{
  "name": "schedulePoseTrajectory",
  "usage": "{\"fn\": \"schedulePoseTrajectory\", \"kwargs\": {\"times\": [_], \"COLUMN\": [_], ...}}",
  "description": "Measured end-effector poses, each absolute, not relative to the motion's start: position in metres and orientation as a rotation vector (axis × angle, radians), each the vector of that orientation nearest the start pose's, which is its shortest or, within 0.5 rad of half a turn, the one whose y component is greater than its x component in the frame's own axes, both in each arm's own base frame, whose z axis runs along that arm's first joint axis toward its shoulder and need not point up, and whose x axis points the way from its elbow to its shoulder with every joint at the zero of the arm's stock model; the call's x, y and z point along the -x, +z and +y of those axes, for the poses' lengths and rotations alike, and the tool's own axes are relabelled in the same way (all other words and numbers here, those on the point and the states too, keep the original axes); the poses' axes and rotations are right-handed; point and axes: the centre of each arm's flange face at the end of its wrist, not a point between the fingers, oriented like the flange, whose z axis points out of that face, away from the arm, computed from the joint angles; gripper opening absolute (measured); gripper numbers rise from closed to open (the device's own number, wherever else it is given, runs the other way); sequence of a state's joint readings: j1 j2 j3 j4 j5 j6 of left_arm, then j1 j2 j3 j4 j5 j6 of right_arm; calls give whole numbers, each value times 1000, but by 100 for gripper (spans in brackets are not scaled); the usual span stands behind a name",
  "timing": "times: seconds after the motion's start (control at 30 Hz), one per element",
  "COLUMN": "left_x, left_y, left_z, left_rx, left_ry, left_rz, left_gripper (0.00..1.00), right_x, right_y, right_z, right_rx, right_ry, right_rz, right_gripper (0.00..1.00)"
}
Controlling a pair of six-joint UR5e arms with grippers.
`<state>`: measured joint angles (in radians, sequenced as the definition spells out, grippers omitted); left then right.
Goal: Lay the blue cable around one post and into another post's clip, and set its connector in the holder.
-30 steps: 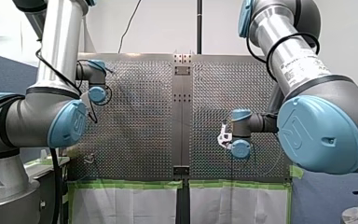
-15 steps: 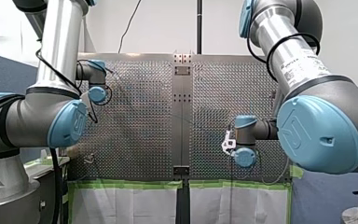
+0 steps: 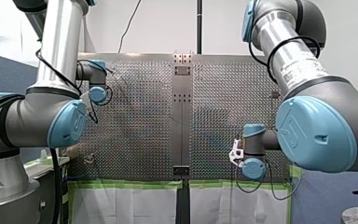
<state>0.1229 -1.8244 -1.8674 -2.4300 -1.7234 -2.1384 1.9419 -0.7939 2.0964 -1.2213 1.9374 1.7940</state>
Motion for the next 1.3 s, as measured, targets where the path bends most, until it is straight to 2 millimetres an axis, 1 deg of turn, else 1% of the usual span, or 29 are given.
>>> {"fn": "schedulePoseTrajectory", "kwargs": {"times": [0.23, 0.33, 0.43, 0.47, 0.5, 0.83, 0.93, 1.1, 1.3], "left_x": [-564, -564, -564, -564, -564, -564, -564, -564, -563], "left_y": [286, 286, 286, 286, 286, 286, 286, 286, 286], "left_z": [-51, -51, -51, -51, -51, -53, -54, -55, -56], "left_rx": [595, 594, 594, 594, 593, 590, 591, 591, 590], "left_ry": [-263, -263, -262, -262, -262, -261, -258, -258, -258], "left_rz": [1286, 1286, 1286, 1286, 1286, 1288, 1289, 1290, 1291], "left_gripper": [98, 98, 98, 96, 96, 96, 96, 96, 96], "right_x": [-240, -230, -222, -219, -217, -188, -181, -178, -175], "right_y": [-55, -62, -65, -65, -65, -64, -64, -67, -84], "right_z": [-391, -389, -392, -394, -396, -423, -427, -432, -432], "right_rx": [-1201, -1200, -1199, -1197, -1193, -1147, -1146, -1143, -1148], "right_ry": [1227, 1210, 1207, 1208, 1212, 1263, 1268, 1268, 1252], "right_rz": [-1505, -1533, -1548, -1551, -1554, -1556, -1557, -1549, -1542], "right_gripper": [0, 0, 0, 0, 0, 0, 0, 0, 0]}}
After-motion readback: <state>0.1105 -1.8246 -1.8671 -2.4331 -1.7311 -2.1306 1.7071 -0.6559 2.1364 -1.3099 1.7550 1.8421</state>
